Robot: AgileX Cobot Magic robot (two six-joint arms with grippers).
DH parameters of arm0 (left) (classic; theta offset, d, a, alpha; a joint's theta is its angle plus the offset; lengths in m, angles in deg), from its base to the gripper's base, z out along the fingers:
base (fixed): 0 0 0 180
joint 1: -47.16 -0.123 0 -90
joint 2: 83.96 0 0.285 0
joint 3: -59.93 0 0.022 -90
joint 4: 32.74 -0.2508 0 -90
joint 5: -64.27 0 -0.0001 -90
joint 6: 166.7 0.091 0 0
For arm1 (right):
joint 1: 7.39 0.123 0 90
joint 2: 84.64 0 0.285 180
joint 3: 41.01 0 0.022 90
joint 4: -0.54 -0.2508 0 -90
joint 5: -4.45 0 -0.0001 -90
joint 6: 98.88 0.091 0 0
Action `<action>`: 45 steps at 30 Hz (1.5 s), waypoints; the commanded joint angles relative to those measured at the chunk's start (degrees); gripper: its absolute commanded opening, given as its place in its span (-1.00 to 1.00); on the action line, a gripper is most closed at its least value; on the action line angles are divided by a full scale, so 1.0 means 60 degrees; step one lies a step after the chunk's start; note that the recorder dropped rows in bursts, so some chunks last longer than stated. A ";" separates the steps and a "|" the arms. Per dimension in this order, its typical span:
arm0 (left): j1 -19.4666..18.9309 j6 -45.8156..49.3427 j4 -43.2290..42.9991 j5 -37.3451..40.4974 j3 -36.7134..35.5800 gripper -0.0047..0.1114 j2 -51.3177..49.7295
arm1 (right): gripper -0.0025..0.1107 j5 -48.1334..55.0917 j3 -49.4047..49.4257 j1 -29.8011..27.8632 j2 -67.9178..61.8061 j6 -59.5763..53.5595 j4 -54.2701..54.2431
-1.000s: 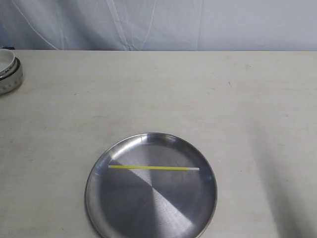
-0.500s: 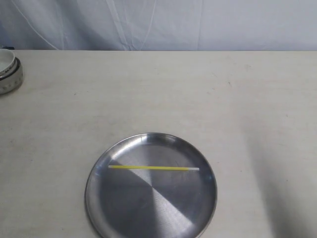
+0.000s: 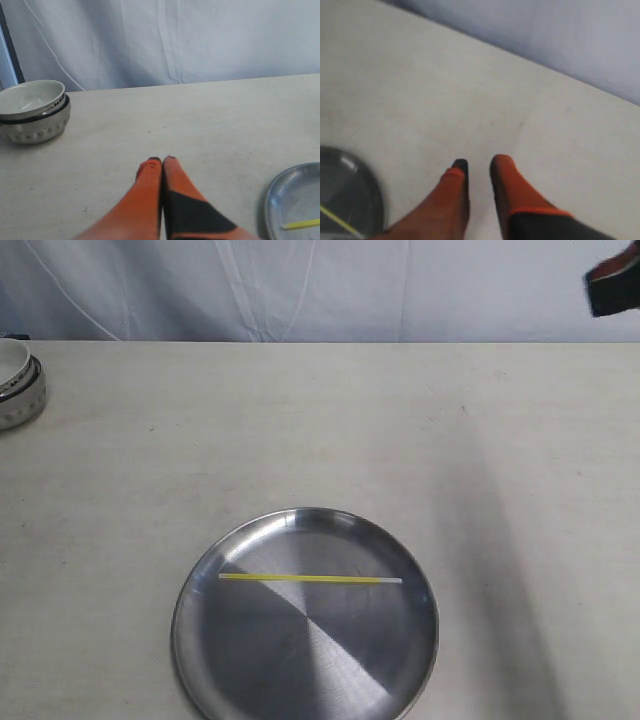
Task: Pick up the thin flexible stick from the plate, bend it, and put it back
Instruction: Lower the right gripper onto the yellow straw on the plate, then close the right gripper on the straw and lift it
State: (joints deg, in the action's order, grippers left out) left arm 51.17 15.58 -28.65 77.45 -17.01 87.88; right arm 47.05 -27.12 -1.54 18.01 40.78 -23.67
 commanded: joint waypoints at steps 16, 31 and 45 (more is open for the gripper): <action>0.0045 -0.0051 -0.0047 -0.0133 -0.0045 -0.92 0.0062 | -0.09 0.2111 -0.2640 0.5487 -0.6707 -0.1008 0.3465; 0.0045 -0.0051 -0.0047 -0.0133 -0.0045 -0.92 0.0062 | -0.09 0.2526 -0.2640 0.6320 -0.8003 -0.0812 0.3295; 0.0045 -0.0051 -0.0047 -0.0133 -0.0045 -0.92 0.0062 | -0.10 0.2610 -0.2640 0.6320 -0.8494 -0.0779 0.3270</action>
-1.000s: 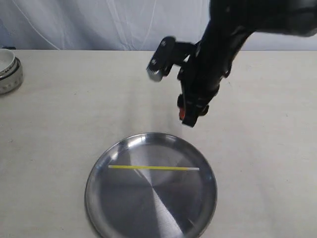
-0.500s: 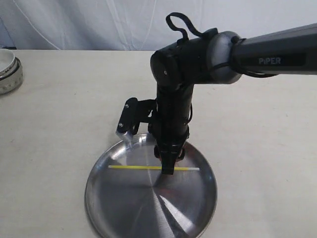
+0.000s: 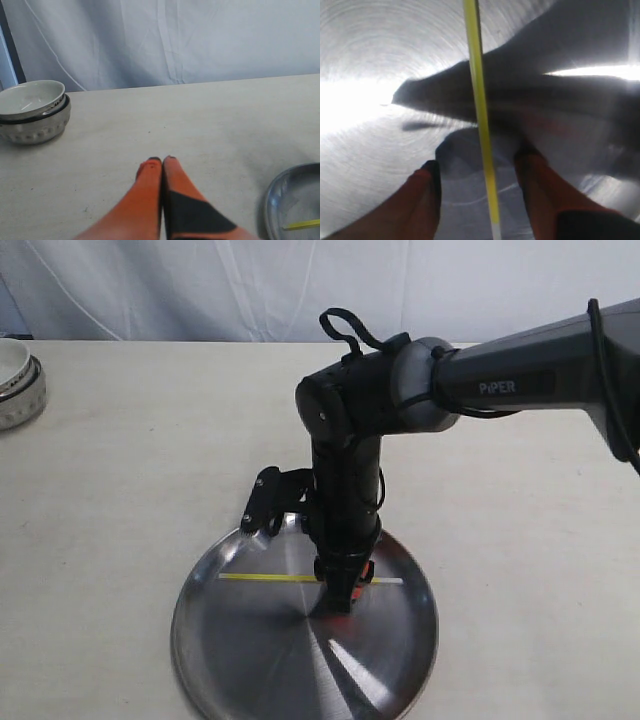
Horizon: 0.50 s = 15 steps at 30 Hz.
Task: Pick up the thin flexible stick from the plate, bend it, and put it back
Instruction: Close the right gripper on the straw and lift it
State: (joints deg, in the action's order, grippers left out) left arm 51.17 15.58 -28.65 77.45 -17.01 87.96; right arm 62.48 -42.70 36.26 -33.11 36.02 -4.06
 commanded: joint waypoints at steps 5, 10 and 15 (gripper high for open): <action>0.0045 -0.0051 -0.0047 -0.0133 -0.0045 -0.92 0.0050 | -0.10 0.0039 -0.0043 0.0058 -0.0019 0.0014 0.0041; 0.0045 -0.0051 -0.0047 -0.0133 -0.0045 -0.92 0.0050 | -0.10 0.0037 -0.0043 0.0160 -0.0330 0.0014 0.0118; 0.0045 -0.0051 -0.0047 -0.0133 -0.0045 -0.92 0.0050 | -0.10 0.0008 -0.0043 0.0361 -0.0519 0.0031 0.0217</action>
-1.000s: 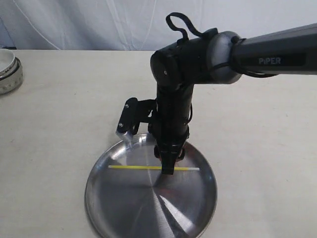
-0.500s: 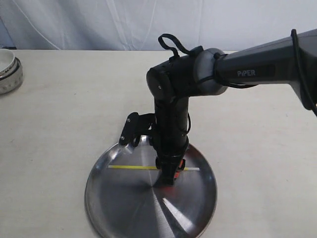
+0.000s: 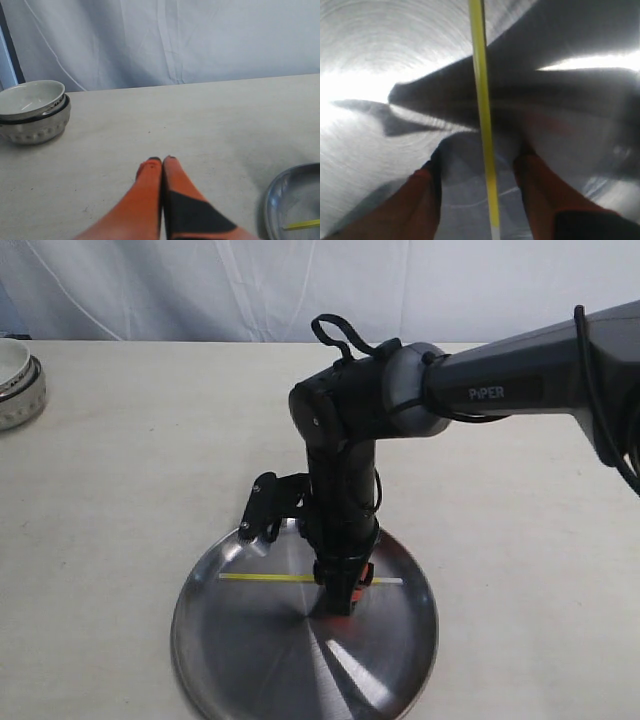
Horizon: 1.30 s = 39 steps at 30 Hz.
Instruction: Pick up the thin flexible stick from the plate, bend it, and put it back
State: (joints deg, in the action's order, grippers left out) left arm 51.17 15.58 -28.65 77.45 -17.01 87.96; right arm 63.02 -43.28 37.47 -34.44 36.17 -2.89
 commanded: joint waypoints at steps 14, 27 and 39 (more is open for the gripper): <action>0.0045 -0.0051 -0.0047 -0.0133 -0.0045 -0.92 0.0050 | -0.97 0.0285 0.0054 0.0267 0.0287 0.0539 0.0057; 0.0045 -0.0051 -0.0047 -0.0133 -0.0045 -0.92 0.0050 | -0.97 0.0252 0.0054 0.0267 0.2047 0.0564 -0.0604; 0.0045 -0.0700 -0.0188 -0.3825 -0.0045 -0.92 0.0050 | -0.97 0.0439 0.0054 0.0267 0.2741 0.0564 -0.1034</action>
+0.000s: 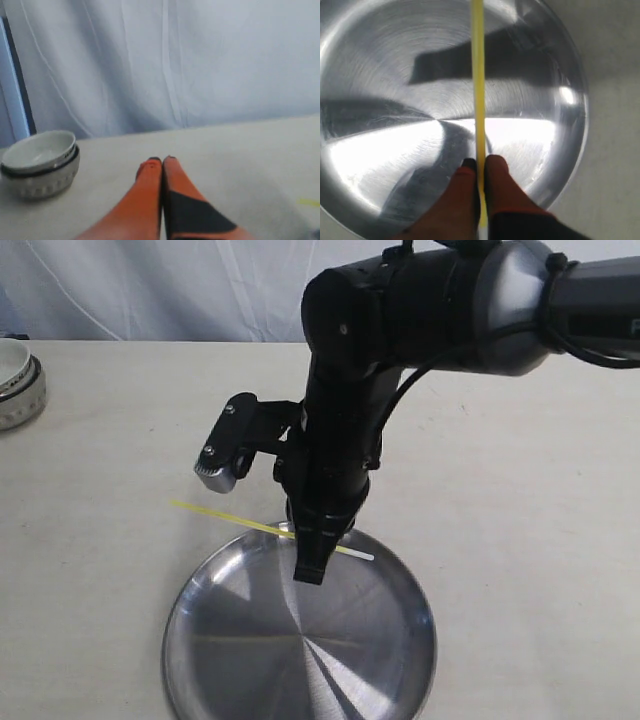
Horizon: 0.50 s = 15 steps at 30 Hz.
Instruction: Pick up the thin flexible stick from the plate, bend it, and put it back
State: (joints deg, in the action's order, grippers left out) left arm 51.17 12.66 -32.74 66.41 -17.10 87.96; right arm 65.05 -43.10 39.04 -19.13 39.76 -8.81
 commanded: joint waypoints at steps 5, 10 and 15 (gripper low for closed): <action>0.0045 -0.3047 0.0766 -0.4877 -0.0030 -0.92 0.0050 | -0.97 0.0102 0.0024 0.0005 0.0215 -0.0035 -0.0427; 0.0045 -0.5769 0.1595 -0.3985 -0.0030 -0.92 0.0050 | -0.97 0.0040 0.0024 0.0005 0.0215 -0.0035 -0.0526; 0.0045 -0.7291 0.2778 -0.1257 0.0030 -0.92 0.0023 | -0.97 0.0043 0.0024 0.0005 0.0233 -0.0027 -0.0610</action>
State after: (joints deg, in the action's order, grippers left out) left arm 51.17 -26.23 -18.82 51.59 -17.10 88.00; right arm 65.55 -43.10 39.04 -18.31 39.76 -11.91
